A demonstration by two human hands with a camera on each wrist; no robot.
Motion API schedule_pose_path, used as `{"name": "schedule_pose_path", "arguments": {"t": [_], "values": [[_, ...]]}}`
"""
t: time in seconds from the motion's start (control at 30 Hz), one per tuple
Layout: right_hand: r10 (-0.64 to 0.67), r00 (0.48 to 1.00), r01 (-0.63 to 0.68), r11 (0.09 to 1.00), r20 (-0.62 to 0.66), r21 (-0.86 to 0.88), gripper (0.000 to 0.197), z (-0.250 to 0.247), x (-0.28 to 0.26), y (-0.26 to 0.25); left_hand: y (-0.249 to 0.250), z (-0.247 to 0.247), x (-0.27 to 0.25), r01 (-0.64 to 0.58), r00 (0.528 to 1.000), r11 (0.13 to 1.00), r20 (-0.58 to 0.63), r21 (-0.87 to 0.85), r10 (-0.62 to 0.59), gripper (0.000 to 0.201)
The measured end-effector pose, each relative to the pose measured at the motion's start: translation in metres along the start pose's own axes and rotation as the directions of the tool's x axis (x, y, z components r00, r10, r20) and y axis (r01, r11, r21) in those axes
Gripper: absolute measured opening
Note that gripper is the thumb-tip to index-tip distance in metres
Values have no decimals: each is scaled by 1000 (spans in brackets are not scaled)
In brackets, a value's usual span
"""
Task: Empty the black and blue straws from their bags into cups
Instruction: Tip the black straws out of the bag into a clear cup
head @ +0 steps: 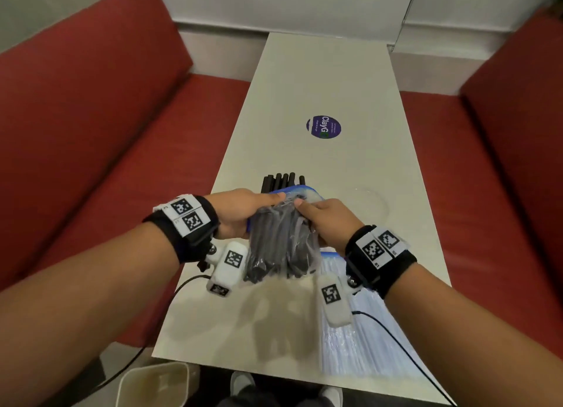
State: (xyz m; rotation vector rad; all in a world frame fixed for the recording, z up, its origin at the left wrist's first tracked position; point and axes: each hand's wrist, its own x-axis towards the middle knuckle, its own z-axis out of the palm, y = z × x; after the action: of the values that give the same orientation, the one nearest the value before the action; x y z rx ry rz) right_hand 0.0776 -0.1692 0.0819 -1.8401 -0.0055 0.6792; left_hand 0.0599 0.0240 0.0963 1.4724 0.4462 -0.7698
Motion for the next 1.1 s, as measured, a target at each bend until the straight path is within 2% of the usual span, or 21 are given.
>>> {"name": "schedule_pose_path", "arguments": {"t": [0.1, 0.17, 0.23, 0.27, 0.37, 0.43, 0.53, 0.6, 0.63, 0.7, 0.77, 0.83, 0.87, 0.93, 1.0, 1.03, 1.07, 1.1], "values": [[129, 991, -131, 989, 35, 66, 42, -5, 8, -12, 8, -5, 10, 58, 998, 997, 39, -48, -56, 39], [165, 984, -171, 980, 63, 105, 30, -4, 14, -17, 13, -6, 16, 76, 995, 996, 63, -44, -73, 33], [207, 976, -215, 970, 70, 118, 21, -5, 21, -19, 19, -6, 17, 79, 993, 997, 88, -16, -77, 36], [247, 965, -255, 962, 87, 94, 21, -6, 25, -21, 22, -6, 18, 88, 991, 996, 101, -9, -86, 40], [379, 912, -376, 925, 158, -46, 47, -10, 35, -25, 26, -10, 22, 103, 982, 995, 161, 5, -102, 51], [357, 918, -355, 934, 172, -42, 62, -12, 39, -26, 28, -14, 27, 126, 983, 992, 137, 9, -126, 56], [287, 941, -306, 947, 177, 93, 62, -16, 42, -29, 32, -21, 33, 175, 983, 980, 72, -98, -169, 64], [290, 939, -321, 932, 187, 168, 69, -26, 42, -30, 34, -31, 31, 185, 983, 971, 26, -153, -183, 71], [292, 942, -322, 927, 168, 193, 67, -31, 38, -32, 33, -36, 28, 186, 982, 970, 10, -160, -187, 74], [240, 966, -256, 938, 95, 233, 47, -40, 32, -34, 31, -46, 22, 177, 982, 969, -40, -169, -187, 80], [154, 988, -156, 975, 26, 159, 35, -44, 27, -32, 27, -56, 16, 167, 976, 972, -115, -165, -187, 65], [43, 999, -44, 996, -12, -80, 46, -43, 29, -28, 21, -59, 12, 133, 969, 990, -203, -45, -139, 42], [-31, 999, 25, 970, -25, -241, 57, -42, 33, -26, 17, -57, 10, 114, 964, 992, -246, 58, -97, 42], [-172, 985, 138, 870, -28, -474, 80, -36, 40, -27, 15, -58, 17, 81, 957, 941, -289, 329, 18, 63], [-237, 971, 202, 849, -11, -489, 88, -28, 47, -31, 18, -56, 21, 1, 948, 822, -261, 570, 180, 95], [-260, 965, 229, 843, 4, -486, 86, -24, 52, -32, 20, -55, 24, -81, 938, 781, -217, 619, 270, 107], [-282, 959, 248, 833, 5, -495, 79, -19, 57, -33, 22, -56, 30, -164, 921, 761, -178, 628, 346, 111], [-307, 952, 259, 817, -8, -516, 68, -16, 62, -33, 24, -53, 34, -218, 904, 747, -158, 628, 397, 103]]}}
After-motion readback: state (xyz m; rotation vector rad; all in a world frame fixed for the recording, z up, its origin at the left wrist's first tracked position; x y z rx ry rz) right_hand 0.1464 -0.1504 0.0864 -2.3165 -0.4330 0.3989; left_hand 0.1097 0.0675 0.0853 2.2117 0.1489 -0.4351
